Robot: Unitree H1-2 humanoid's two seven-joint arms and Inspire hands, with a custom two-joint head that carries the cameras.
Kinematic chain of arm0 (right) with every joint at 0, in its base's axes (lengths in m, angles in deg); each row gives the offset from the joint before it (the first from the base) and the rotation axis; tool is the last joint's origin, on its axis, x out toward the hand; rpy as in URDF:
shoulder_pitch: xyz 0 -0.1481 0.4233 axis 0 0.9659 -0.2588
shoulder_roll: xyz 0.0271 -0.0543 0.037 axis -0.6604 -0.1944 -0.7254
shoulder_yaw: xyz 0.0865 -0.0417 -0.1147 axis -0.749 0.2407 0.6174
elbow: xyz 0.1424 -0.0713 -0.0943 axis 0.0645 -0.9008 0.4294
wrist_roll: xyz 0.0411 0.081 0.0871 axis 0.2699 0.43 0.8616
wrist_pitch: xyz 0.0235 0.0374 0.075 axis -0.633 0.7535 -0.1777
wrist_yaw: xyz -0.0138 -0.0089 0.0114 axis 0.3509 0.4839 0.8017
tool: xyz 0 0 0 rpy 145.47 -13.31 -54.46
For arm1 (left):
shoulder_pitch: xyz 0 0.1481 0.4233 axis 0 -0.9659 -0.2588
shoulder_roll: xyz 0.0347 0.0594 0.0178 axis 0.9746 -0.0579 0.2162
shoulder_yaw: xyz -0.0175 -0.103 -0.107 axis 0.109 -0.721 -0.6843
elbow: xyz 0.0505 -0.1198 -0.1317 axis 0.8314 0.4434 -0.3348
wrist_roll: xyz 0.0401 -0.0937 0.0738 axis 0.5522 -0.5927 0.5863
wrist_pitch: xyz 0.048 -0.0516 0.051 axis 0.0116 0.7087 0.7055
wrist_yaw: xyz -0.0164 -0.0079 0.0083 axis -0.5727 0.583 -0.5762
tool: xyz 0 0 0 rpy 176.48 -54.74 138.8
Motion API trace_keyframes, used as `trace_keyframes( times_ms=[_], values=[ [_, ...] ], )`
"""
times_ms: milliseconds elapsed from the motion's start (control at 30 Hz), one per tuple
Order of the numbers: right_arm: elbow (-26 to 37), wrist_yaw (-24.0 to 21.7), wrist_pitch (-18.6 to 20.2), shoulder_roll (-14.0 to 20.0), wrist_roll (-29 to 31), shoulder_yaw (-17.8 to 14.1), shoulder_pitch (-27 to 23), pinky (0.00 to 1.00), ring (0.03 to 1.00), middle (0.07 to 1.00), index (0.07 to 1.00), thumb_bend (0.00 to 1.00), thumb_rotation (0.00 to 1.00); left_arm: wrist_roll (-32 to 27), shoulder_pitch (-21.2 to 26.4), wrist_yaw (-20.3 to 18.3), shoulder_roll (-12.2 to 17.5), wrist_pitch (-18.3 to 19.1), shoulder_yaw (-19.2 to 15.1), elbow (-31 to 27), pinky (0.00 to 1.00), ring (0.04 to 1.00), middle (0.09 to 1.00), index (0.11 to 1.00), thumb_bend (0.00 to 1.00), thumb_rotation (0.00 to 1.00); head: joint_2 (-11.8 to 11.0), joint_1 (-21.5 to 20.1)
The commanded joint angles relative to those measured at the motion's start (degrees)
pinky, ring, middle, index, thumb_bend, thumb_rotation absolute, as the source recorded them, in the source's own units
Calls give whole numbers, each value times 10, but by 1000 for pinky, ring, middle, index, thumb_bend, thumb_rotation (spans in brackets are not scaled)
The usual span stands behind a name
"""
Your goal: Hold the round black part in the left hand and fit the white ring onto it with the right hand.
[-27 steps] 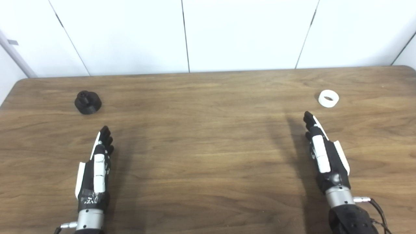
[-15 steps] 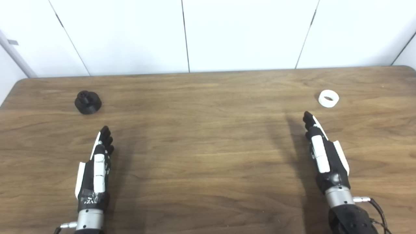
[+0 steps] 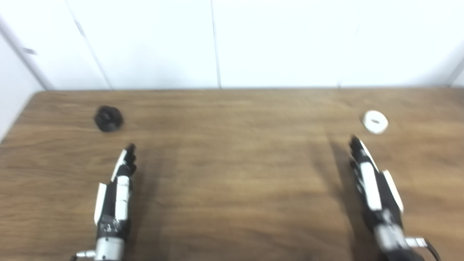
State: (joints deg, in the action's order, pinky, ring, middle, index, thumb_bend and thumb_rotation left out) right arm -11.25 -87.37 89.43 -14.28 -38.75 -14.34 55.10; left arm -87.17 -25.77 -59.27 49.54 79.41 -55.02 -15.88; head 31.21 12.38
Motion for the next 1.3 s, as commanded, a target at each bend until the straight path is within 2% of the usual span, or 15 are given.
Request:
trace_keyframes(
  times_ms=[0,233,433,567,700,767,800,900,1033,1100,1167,1267],
  values=[
    [-1,-4,-16,12,6,-4,4,1000,1000,979,970,561,1000,8,-18,5,-14,-22,14,17,1000,1000,992,952,422,909,-3,8],
    [-12,-8,-26,21,20,-4,3,1000,1000,992,982,490,1000,16,-18,4,-16,-39,32,37,1000,1000,1000,976,441,988,-26,35],
    [-12,-12,-22,24,26,-1,2,1000,1000,995,991,489,1000,21,-18,8,-21,-50,38,46,1000,1000,1000,982,433,985,-35,39],
    [-12,-13,-19,24,26,0,2,1000,1000,1000,998,474,1000,32,-20,15,-23,-44,39,42,1000,1000,1000,981,438,932,-36,38],
    [-10,-12,-16,22,25,0,1,1000,1000,993,995,468,1000,51,-24,24,-24,-15,42,29,1000,1000,1000,980,524,834,-36,37],
    [-7,-11,-14,22,25,0,1,1000,1000,992,993,474,1000,75,-26,37,-27,-6,42,20,1000,1000,1000,974,534,701,-34,35],
    [-6,-12,-14,22,25,1,1,1000,1000,990,992,468,1000,91,-26,45,-29,1,41,14,1000,1000,1000,970,563,605,-34,35],
    [-2,-10,-10,21,22,2,2,1000,1000,983,987,459,1000,124,-23,64,-31,32,38,-14,1000,1000,988,955,678,454,-30,32],
    [6,-10,5,18,26,2,4,1000,1000,986,990,464,1000,147,-3,78,-16,88,25,-52,1000,1000,973,936,853,343,-29,33],
    [8,-9,2,18,22,4,4,1000,1000,986,990,442,1000,167,16,84,5,97,14,-57,966,971,952,925,926,338,-29,33],
    [8,-9,-1,19,21,5,4,1000,1000,985,990,417,1000,185,35,84,25,108,4,-63,892,928,928,914,944,321,-29,33],
    [12,-7,0,17,17,5,4,1000,1000,983,989,399,1000,208,63,79,52,137,-10,-74,937,945,934,908,925,294,-29,33]
  ],
)
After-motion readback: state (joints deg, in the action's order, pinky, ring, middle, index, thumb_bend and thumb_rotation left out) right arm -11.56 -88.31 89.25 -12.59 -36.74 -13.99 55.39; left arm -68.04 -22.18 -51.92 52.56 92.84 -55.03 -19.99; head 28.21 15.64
